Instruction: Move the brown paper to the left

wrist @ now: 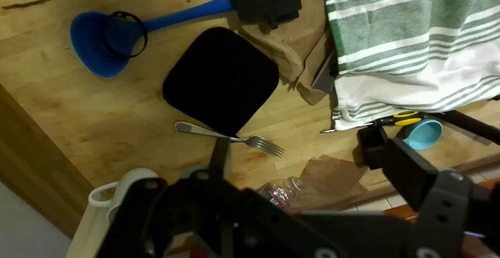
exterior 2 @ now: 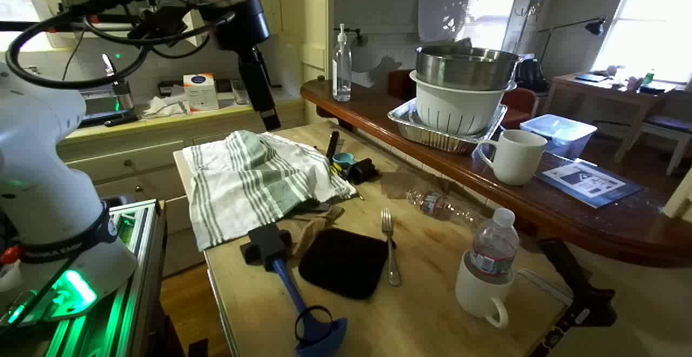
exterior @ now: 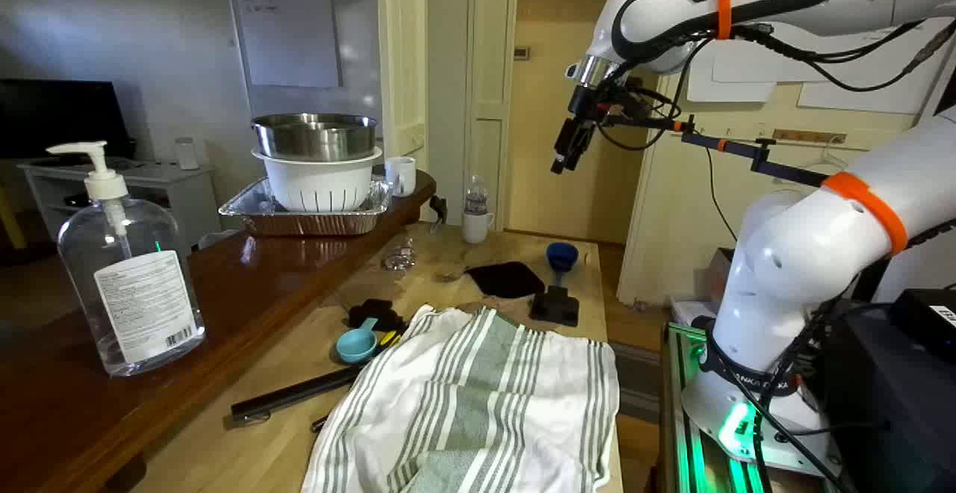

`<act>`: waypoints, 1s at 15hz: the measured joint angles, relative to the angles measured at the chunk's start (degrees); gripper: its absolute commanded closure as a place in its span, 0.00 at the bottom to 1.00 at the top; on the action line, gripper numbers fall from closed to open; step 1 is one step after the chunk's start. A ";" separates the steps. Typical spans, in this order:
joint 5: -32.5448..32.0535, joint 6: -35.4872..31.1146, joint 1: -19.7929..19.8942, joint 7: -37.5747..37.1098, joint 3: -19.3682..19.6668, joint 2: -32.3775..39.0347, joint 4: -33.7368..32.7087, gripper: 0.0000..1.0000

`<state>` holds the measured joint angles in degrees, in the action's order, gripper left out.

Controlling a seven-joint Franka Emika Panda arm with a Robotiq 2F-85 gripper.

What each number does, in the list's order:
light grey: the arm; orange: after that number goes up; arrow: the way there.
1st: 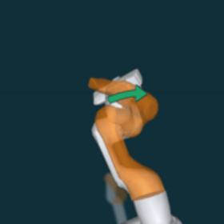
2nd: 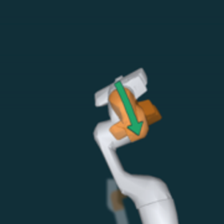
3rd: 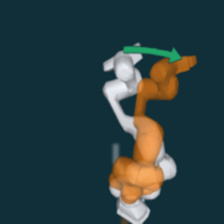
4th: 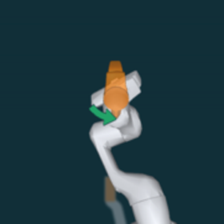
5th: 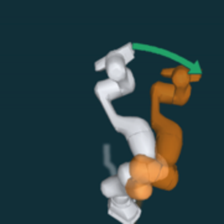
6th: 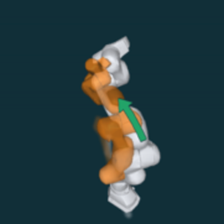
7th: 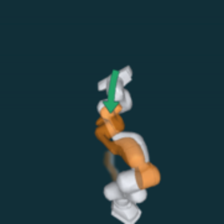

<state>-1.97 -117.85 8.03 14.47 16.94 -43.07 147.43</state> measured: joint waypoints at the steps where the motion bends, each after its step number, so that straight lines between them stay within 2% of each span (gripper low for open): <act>1: 0.00 0.00 0.00 0.00 0.00 0.00 0.00 0.00; 10: 0.04 0.00 0.00 -0.06 -0.64 0.66 0.57 0.00; 15: -0.11 -2.41 0.49 -2.40 -3.42 3.66 6.14 0.00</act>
<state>-2.08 -120.26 8.52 12.06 13.52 -39.41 153.57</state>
